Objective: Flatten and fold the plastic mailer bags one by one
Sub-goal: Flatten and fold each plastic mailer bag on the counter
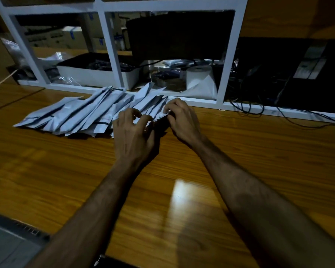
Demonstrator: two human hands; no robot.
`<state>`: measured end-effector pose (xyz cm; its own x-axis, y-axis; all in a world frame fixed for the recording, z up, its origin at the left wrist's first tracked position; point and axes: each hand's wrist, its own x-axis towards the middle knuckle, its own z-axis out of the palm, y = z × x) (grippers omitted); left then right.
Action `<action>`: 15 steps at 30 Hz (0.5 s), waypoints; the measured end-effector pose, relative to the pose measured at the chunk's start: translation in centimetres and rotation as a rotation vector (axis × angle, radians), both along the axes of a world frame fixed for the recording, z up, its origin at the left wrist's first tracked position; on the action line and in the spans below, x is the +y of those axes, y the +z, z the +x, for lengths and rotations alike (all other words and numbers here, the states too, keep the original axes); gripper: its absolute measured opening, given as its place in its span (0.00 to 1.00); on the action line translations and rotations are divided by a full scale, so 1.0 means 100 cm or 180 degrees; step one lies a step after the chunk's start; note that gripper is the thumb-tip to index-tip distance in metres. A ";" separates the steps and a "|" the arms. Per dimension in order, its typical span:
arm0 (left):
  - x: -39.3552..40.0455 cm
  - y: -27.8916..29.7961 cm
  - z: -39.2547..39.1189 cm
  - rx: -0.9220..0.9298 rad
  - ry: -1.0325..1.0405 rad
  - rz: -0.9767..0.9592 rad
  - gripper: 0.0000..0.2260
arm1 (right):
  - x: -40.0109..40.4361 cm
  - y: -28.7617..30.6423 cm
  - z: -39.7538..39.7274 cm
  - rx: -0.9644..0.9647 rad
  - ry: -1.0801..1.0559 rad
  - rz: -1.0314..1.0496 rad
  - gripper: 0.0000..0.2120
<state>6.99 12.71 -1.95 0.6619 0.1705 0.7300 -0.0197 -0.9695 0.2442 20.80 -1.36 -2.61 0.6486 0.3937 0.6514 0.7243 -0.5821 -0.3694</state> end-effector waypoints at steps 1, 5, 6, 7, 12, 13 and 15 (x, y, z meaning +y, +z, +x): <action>-0.001 0.000 -0.001 -0.0018 -0.0053 -0.0030 0.16 | -0.005 0.001 -0.005 -0.0088 -0.0038 -0.0013 0.10; -0.006 0.000 -0.005 -0.0090 -0.0449 0.0027 0.16 | -0.036 0.003 -0.033 -0.0459 -0.0156 -0.0088 0.07; -0.008 0.000 -0.007 -0.0123 -0.0559 0.0022 0.15 | -0.047 0.004 -0.042 -0.0548 -0.0161 -0.0102 0.07; -0.010 -0.001 -0.008 -0.0159 -0.0696 -0.0022 0.14 | -0.059 0.003 -0.052 -0.0625 -0.0171 -0.0130 0.06; -0.031 -0.005 -0.018 -0.0091 -0.1650 -0.0421 0.09 | -0.124 0.003 -0.099 -0.0686 -0.0313 -0.0202 0.07; -0.035 -0.004 -0.022 -0.0065 -0.1794 -0.0497 0.09 | -0.136 0.003 -0.109 -0.0667 -0.0325 -0.0225 0.07; -0.041 -0.002 -0.030 0.0000 -0.2042 -0.0577 0.09 | -0.159 0.003 -0.128 -0.0637 -0.0354 -0.0351 0.07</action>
<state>3.98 8.57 -2.14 0.6731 -0.1370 0.7267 -0.5789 -0.7092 0.4024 8.02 -17.27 -2.36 0.5544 0.4030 0.7282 0.7060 -0.6911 -0.1549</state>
